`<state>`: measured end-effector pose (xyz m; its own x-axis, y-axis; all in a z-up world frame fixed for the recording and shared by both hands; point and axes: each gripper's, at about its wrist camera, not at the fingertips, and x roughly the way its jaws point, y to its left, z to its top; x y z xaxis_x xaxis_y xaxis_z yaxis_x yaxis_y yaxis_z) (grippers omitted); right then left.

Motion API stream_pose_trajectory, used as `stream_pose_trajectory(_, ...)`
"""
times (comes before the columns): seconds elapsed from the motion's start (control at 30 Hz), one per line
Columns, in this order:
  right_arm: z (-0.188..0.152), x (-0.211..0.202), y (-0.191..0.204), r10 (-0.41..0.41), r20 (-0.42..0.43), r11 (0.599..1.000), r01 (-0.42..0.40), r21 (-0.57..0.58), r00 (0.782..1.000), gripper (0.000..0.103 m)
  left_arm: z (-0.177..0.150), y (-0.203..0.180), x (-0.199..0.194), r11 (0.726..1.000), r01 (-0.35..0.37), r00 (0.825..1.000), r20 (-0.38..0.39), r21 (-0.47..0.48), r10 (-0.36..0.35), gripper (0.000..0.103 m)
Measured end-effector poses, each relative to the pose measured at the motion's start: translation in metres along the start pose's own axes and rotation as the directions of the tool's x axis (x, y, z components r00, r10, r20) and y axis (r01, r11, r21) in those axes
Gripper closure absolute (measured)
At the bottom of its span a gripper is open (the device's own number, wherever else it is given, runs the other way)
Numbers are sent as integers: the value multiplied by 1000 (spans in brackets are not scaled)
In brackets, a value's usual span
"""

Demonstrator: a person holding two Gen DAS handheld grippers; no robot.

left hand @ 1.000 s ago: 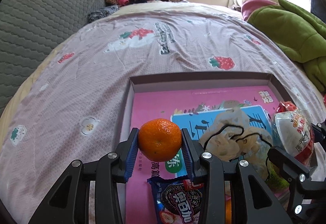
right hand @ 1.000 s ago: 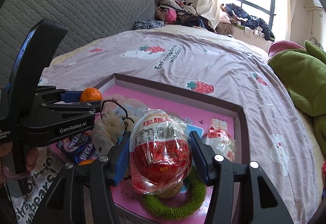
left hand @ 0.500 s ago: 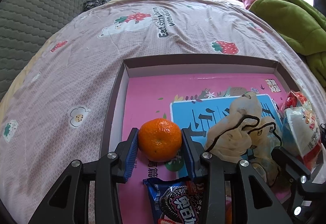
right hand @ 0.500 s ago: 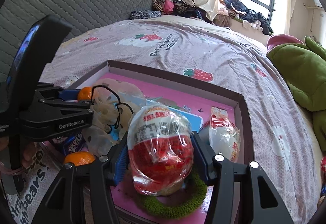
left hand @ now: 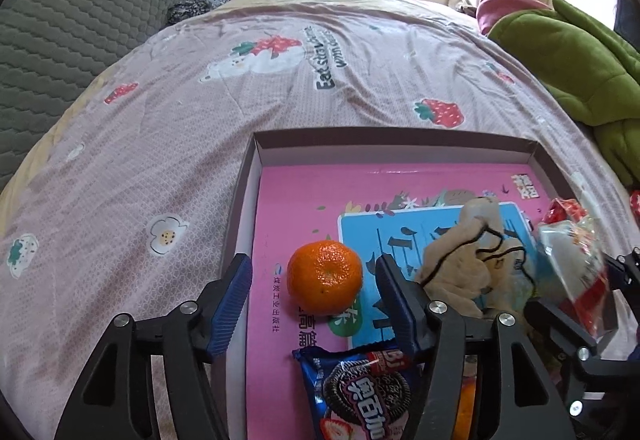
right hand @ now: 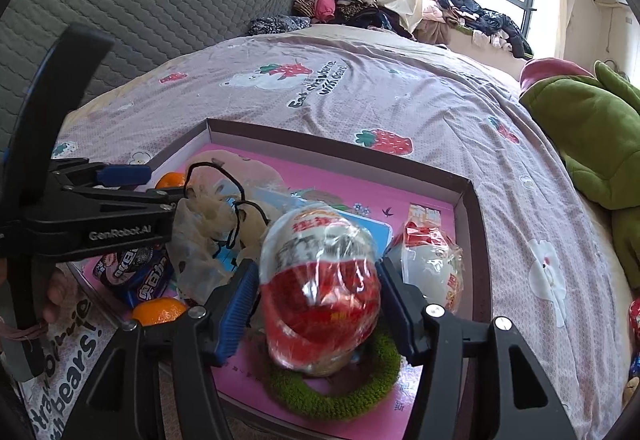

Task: Organize objects
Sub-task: 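Open left gripper on the tangerine while right gripper releases the red-wrapped egg, then withdraw both open grippers back from the pink box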

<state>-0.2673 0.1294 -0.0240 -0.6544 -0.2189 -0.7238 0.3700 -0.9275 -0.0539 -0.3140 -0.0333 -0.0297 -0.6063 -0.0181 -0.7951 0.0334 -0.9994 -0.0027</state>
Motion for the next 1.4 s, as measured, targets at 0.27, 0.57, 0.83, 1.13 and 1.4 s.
stream_pose_trajectory(0.27,3,-10,-3,-6,12,1000,5,10,1000,41,-3,1,-17,1000,-12,1000,15,-6,12,36)
stream_pose_trajectory(0.57,5,-31,-7,-5,35,1000,4,30,999,41,-11,0,-47,1000,-14,999,49,-1,14,36)
stream_pose_trajectory(0.83,11,-65,-6,4,88,999,-9,51,996,41,-14,-6,-87,1000,-2,994,105,1,2,35)
stream_pose_trajectory(1.13,13,-107,0,9,156,998,-18,58,988,41,-21,-4,-132,999,40,986,160,-18,-37,30)
stream_pose_trajectory(1.4,8,-132,3,-2,211,996,-18,93,978,37,-30,-3,-162,998,60,979,198,-19,-55,29)
